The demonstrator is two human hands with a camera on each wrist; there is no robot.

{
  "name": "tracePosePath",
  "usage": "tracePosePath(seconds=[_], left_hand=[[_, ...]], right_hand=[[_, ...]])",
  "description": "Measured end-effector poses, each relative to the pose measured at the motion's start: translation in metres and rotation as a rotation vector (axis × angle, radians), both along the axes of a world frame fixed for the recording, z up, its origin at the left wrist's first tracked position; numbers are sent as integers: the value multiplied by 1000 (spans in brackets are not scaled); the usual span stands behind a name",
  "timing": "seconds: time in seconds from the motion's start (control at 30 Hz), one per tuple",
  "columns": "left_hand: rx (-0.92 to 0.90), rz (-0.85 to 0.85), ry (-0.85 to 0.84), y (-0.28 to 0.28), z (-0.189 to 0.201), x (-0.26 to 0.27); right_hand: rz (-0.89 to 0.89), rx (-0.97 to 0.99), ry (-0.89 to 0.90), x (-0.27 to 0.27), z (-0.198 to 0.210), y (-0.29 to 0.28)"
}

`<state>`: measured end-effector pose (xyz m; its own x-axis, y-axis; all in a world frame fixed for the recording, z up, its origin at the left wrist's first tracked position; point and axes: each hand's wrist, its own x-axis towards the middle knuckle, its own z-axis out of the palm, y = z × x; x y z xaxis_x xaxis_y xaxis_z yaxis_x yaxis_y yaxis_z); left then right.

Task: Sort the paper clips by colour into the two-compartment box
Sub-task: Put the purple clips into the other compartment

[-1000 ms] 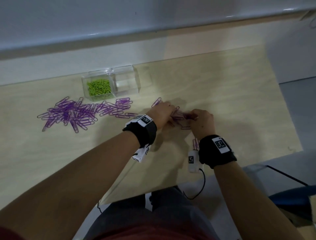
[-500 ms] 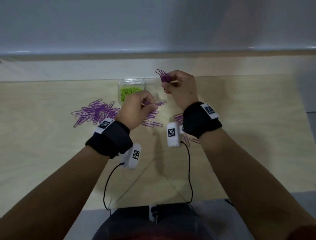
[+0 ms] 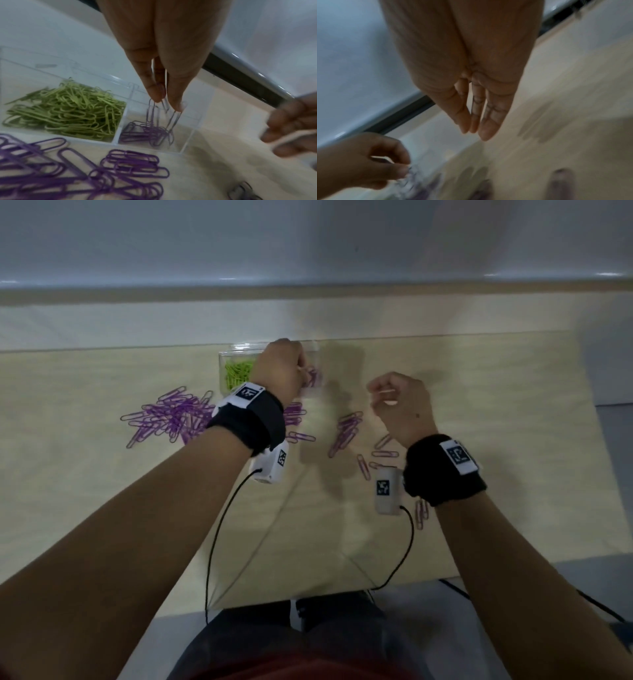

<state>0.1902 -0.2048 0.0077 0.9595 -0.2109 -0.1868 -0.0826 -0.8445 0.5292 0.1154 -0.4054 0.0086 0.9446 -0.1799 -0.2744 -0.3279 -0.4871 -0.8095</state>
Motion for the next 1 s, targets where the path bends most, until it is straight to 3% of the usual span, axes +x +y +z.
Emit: tracePosePath(seconds=[0.07, 0.17, 0.27, 0.33, 0.4, 0.5, 0.63, 0.8, 0.9, 1.0], left_hand=[[67, -57, -108, -5, -1, -6], [5, -219, -249, -23, 0, -24], [79, -426, 13, -50, -9, -45], [207, -451, 152, -62, -19, -55], [301, -429, 171, -66, -26, -65], [332, -437, 128, -69, -34, -81], [172, -407, 143, -73, -44, -99], [-7, -380, 75, -63, -54, -110], [-3, -425, 69, -63, -50, -108], [74, -420, 53, -45, -38, -103]], right_hand=[[40, -198, 104, -25, 0, -31], [45, -389, 259, -63, -7, -67], [-20, -485, 418, -101, -15, -80], [-89, -489, 513, -126, -19, -78], [-157, -468, 577, -145, -23, -67], [-260, -415, 541, -155, -30, -41], [-303, -353, 325, -147, -42, -11], [-175, -334, 141, -117, -46, 5], [-2, -495, 143, -94, -58, 9], [108, -495, 130, -79, -56, 20]])
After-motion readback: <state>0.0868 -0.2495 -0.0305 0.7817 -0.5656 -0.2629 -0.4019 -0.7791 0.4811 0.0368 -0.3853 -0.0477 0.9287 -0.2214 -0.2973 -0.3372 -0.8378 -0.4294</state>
